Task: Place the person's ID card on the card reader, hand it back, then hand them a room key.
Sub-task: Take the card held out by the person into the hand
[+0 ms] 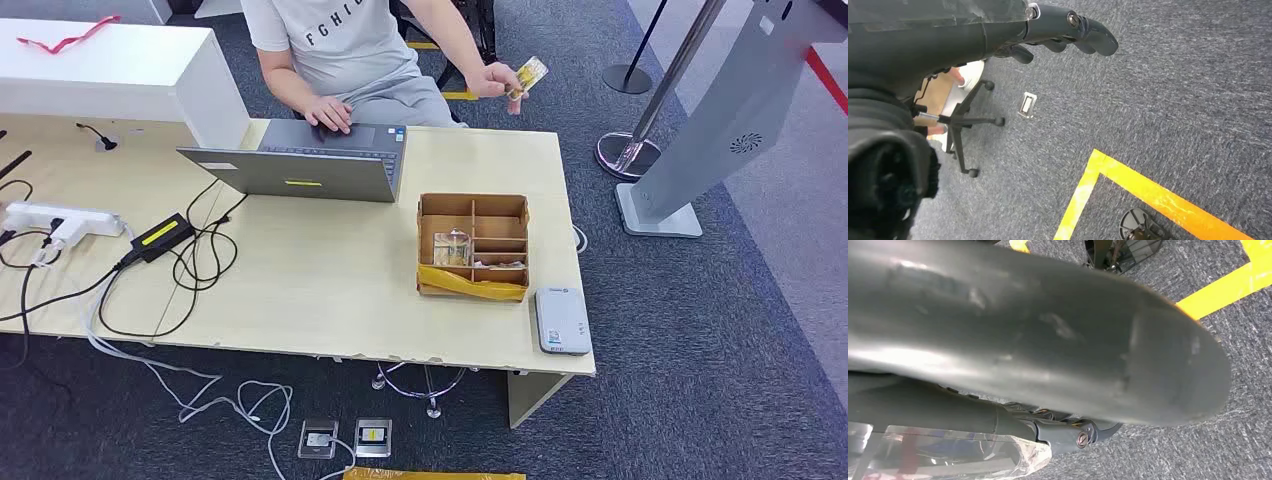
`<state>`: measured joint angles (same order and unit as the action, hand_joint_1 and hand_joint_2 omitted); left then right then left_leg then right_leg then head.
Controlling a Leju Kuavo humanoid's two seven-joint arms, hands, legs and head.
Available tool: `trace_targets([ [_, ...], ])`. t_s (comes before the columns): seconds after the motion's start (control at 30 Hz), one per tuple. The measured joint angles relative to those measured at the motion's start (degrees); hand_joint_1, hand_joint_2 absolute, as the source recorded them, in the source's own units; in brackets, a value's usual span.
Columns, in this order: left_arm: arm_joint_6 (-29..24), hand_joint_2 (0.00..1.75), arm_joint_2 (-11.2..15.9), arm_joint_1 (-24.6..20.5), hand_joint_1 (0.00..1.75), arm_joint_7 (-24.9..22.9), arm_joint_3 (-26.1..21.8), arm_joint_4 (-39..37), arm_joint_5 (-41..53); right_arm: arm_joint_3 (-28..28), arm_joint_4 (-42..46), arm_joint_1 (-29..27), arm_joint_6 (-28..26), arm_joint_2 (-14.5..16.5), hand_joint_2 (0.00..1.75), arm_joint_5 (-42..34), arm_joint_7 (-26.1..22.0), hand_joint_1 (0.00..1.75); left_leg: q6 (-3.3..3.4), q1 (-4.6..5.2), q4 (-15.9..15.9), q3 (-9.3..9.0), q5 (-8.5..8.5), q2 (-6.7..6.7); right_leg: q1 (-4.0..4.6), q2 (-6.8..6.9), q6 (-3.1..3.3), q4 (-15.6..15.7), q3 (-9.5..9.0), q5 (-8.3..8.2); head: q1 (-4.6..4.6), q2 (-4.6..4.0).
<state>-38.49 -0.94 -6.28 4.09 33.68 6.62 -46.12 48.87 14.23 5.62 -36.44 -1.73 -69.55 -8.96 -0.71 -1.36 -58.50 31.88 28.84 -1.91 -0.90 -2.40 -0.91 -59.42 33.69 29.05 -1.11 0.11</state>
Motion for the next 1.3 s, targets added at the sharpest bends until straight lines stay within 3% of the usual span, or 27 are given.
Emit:
trace_targets([
  [0.23, 0.0, 0.0, 0.0, 0.0, 0.0, 0.0, -1.5, 0.0, 1.8, 0.4, -0.3, 0.1, 0.0, 0.0, 0.0, 0.1, 0.6, 0.0, 0.0, 0.0, 0.0, 0.0, 0.0, 0.0, 0.0, 0.0, 0.0, 0.0, 0.0, 0.0, 0.0, 0.0],
  [0.3, 0.0, 0.0, 0.0, 0.0, 0.09, 0.0, -1.7, 0.0, 2.0, 0.4, -0.4, 0.1, 0.0, 0.0, 0.0, 0.2, 0.7, 0.87, 0.0, 0.0, 0.0, 0.0, 0.0, 0.0, 0.0, 0.0, 0.0, 0.0, 0.0, 0.0, 0.0, 0.0],
  [0.33, 0.0, 0.0, 0.0, 0.0, 0.52, 0.0, -1.7, 0.0, 2.2, 0.4, -0.5, 0.1, 0.0, 0.0, 0.0, 0.2, 0.7, 1.26, 0.0, 0.0, 0.0, 0.0, 0.0, 0.0, 0.0, 0.0, 0.0, 0.0, 0.0, 0.0, 0.0, 0.0],
  [0.37, 0.0, 0.0, 0.0, 0.0, 0.96, 0.0, -1.9, 0.0, 2.5, 0.4, -0.5, 0.1, 0.0, 0.0, 0.0, 0.3, 0.7, 1.26, 0.0, 0.0, 0.0, 0.0, 0.0, 0.0, 0.0, 0.0, 0.0, 0.0, 0.0, 0.0, 0.0, 0.0],
  [0.4, 0.0, 0.0, 0.0, 0.0, 1.02, 0.0, -2.0, 0.0, 2.8, 0.4, -0.5, 0.1, 0.0, 0.0, 0.0, 0.3, 0.7, 0.82, 0.0, 0.0, 0.0, 0.0, 0.0, 0.0, 0.0, 0.0, 0.0, 0.0, 0.0, 0.0, 0.0, 0.0],
  [0.43, 0.0, 0.0, 0.0, 0.0, 0.93, 0.0, -2.3, 0.0, 3.2, 0.4, -0.5, 0.2, 0.0, 0.0, 0.0, 0.3, 0.6, 0.38, 0.0, 0.0, 0.0, 0.0, 0.0, 0.0, 0.0, 0.0, 0.0, 0.0, 0.0, 0.0, 0.0, 0.0],
  [0.47, 0.0, 0.0, 0.0, 0.1, 0.49, 0.0, -2.5, 0.0, 3.6, 0.4, -0.6, 0.2, 0.0, 0.0, 0.0, 0.3, 0.5, 0.0, 0.0, 0.0, 0.0, 0.0, 0.0, 0.0, 0.0, 0.0, 0.0, 0.0, 0.0, 0.0, 0.0, 0.0],
  [0.5, 0.0, 0.0, 0.0, 0.1, 0.06, 0.0, -2.7, 0.0, 4.0, 0.4, -0.7, 0.2, 0.0, 0.0, 0.0, 0.4, 0.5, 0.0, 0.0, 0.0, 0.0, 0.0, 0.0, 0.0, 0.0, 0.0, 0.0, 0.0, 0.0, 0.0, 0.0, 0.0],
  [0.53, 0.0, 0.0, 0.0, 0.2, 0.0, 0.0, -2.9, 0.0, 4.3, 0.4, -0.7, 0.2, 0.0, 0.0, 0.0, 0.4, 0.4, 0.0, 0.0, 0.0, 0.0, 0.0, 0.0, 0.0, 0.0, 0.0, 0.0, 0.0, 0.0, 0.0, 0.0, 0.01],
  [0.97, 0.0, 0.0, -0.1, 0.3, 0.0, 0.0, -5.0, 0.0, 7.1, 0.2, -1.9, 0.4, 0.0, -0.2, 0.0, -1.1, -0.1, 0.0, 0.0, 0.0, 0.0, 0.0, 0.0, 0.0, 0.0, 0.0, 0.0, 0.0, 0.0, 0.0, 0.0, 0.0],
  [1.13, 0.1, 0.0, -0.3, 1.1, 0.0, -0.2, -8.0, 1.0, 7.5, -2.3, -2.2, 0.5, 0.4, -5.2, 0.0, -6.3, -7.9, 0.0, 0.01, 0.09, 0.0, 0.0, 0.01, 0.0, -0.1, 0.0, -0.01, 0.0, -0.01, -0.01, 0.01, 0.0],
  [1.3, 1.3, 0.0, -0.2, 1.3, 0.0, -0.4, -8.8, 1.4, 5.7, -3.7, -2.1, 2.0, 0.8, -11.2, 0.0, -6.6, -10.5, 0.0, 0.03, 0.17, 0.0, 0.0, 0.01, 0.0, -0.19, 0.0, -0.07, 0.0, -0.03, -0.05, 0.01, 0.0],
])
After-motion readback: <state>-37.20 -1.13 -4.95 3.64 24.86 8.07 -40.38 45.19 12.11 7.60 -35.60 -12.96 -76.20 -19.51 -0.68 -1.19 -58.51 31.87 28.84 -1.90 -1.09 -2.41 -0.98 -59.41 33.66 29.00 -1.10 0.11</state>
